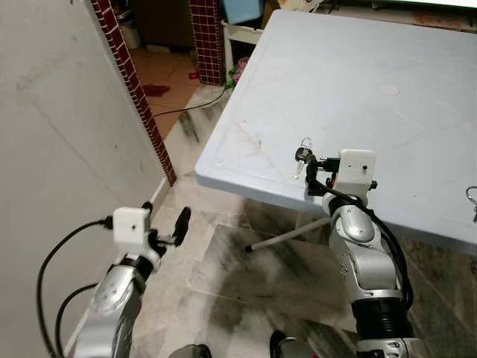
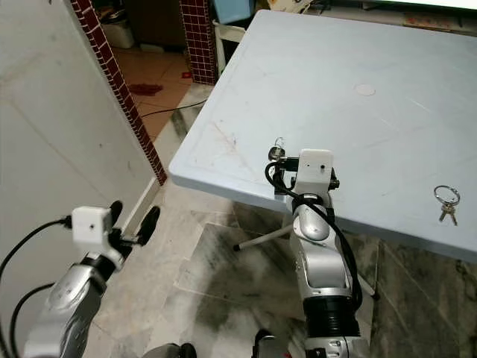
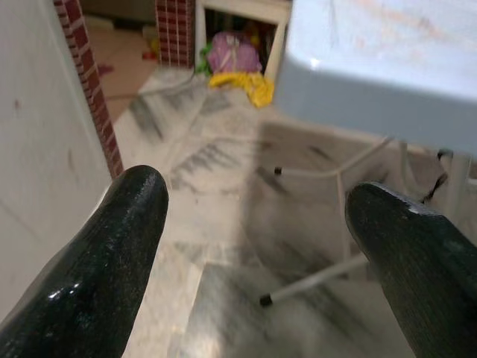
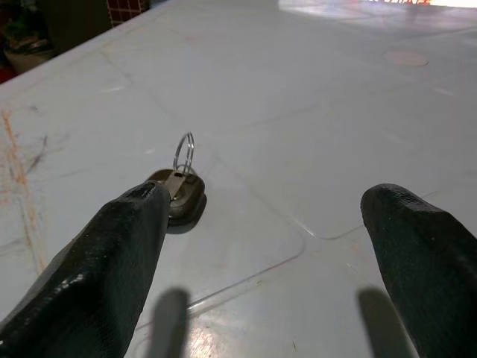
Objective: Hang keys on a hook
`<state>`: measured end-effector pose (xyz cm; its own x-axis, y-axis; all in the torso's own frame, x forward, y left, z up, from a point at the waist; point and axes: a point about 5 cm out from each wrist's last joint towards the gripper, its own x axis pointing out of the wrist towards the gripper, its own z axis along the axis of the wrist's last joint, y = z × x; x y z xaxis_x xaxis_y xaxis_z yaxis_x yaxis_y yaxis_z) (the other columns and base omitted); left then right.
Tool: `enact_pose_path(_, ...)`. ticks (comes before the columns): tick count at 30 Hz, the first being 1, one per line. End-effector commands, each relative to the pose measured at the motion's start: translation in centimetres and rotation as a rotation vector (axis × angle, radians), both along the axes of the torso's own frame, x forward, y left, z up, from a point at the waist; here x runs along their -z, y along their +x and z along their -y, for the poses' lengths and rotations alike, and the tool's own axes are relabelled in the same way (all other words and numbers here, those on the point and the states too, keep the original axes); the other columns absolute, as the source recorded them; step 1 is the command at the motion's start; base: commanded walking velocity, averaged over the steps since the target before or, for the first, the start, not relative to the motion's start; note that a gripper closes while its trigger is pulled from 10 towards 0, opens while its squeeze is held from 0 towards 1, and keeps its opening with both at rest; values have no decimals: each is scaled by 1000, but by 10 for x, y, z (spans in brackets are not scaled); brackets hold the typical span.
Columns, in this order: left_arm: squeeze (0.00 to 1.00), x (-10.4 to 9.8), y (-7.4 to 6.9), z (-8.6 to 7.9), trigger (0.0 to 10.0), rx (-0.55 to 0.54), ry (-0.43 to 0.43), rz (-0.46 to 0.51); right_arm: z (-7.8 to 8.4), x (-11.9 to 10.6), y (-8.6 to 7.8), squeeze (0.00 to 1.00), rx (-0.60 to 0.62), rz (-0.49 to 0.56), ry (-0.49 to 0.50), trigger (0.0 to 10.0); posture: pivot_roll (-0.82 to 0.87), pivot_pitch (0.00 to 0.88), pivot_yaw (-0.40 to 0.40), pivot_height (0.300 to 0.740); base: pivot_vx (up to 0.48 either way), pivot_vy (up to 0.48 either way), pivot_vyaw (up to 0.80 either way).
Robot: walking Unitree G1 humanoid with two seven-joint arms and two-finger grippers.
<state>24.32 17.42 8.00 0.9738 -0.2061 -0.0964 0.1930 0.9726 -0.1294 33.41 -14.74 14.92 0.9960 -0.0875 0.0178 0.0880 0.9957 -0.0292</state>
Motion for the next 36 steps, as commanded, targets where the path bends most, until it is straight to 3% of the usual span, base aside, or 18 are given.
enact_pose_path(1,0,-3,-4,-2,10000,2,13,4,-5,-2,5,0,-30,6,-25,10000,54,223,73,740,0,0,0)
enact_pose_path(3,0,-4,-5,0,10000,4,9,5,-8,-2,6,0,-48,1,-34,10000,58,222,73,740,0,0,0)
enact_pose_path(5,0,-14,-4,8,10000,45,-62,33,-10,-4,11,0,-62,0,-28,10000,61,220,72,740,0,0,0)
enact_pose_path(7,0,-31,-2,11,10000,62,-99,92,-9,-6,14,0,-61,5,-28,10000,72,220,67,740,0,0,0)
enact_pose_path(13,0,-66,10,5,10000,49,-97,208,-7,-1,13,0,-57,-9,-29,10000,81,219,65,740,0,0,0)
enact_pose_path(22,0,-69,7,35,10000,311,-141,158,-11,2,11,0,-57,-12,-17,10000,75,217,72,740,0,0,0)
enact_pose_path(28,0,-80,5,47,10000,385,-179,181,-10,4,9,0,-59,-8,-16,10000,71,215,75,740,0,0,0)
enact_pose_path(33,0,-81,2,51,10000,476,-114,180,-10,5,8,0,-61,-13,-12,10000,66,212,75,740,0,0,0)
enact_pose_path(36,0,-82,3,51,10000,485,-119,184,-15,1,11,0,-85,8,16,10000,68,213,78,740,0,0,0)
